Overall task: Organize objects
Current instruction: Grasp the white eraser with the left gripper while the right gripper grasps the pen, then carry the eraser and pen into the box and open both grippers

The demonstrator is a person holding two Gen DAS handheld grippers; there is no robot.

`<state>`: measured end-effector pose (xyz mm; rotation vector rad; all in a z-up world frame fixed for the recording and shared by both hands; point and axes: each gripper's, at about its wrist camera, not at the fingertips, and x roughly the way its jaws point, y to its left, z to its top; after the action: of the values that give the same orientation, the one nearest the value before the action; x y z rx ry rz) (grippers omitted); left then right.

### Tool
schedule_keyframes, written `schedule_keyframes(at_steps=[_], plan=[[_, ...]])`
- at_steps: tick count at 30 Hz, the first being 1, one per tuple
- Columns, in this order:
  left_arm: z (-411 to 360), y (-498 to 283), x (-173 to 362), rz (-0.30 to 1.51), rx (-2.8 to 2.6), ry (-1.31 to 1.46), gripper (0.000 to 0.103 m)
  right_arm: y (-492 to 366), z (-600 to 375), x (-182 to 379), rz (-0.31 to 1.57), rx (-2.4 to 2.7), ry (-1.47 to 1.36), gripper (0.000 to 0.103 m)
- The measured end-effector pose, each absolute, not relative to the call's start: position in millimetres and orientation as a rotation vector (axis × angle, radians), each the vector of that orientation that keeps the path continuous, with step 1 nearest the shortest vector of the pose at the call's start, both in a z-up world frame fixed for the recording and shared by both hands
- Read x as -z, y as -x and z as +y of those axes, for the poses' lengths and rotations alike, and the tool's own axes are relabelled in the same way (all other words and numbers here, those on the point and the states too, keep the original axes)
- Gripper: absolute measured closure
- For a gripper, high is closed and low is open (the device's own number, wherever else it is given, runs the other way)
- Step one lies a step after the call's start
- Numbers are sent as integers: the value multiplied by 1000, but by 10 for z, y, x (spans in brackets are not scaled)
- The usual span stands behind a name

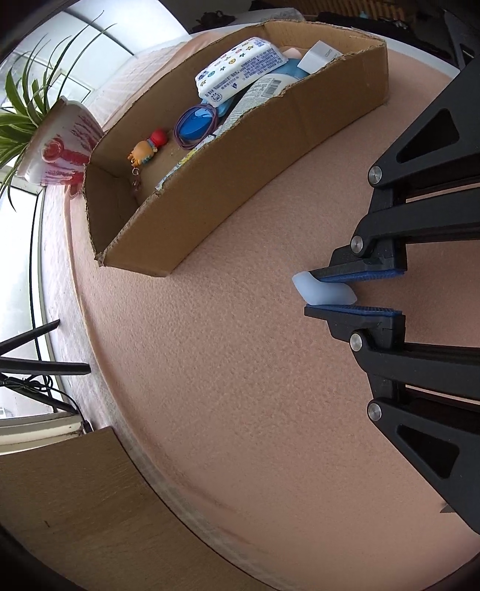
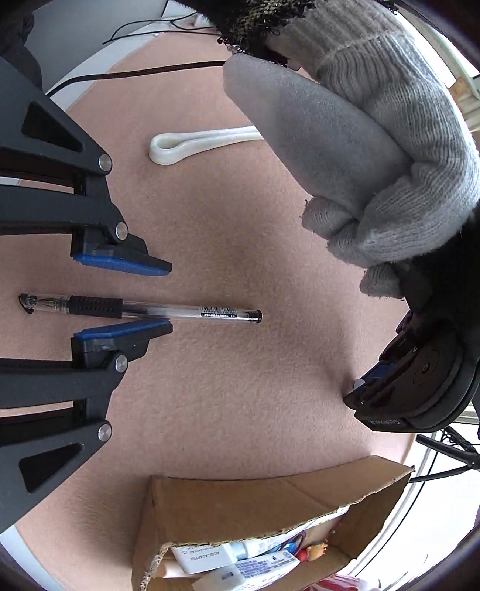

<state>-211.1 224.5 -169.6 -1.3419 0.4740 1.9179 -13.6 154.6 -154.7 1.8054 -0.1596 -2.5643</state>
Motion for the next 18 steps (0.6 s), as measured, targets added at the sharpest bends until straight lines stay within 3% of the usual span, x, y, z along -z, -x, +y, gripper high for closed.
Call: schedule_keyframes(at_steps=[5,18], plan=[[1989,2208,1654,380,-1961,1371,92,94,1602,1547,-134,2559,-1797,95],[1521,2102,1390,253,-2049,1364,92,-22,2208,1302,-381,2577,-1733,95]])
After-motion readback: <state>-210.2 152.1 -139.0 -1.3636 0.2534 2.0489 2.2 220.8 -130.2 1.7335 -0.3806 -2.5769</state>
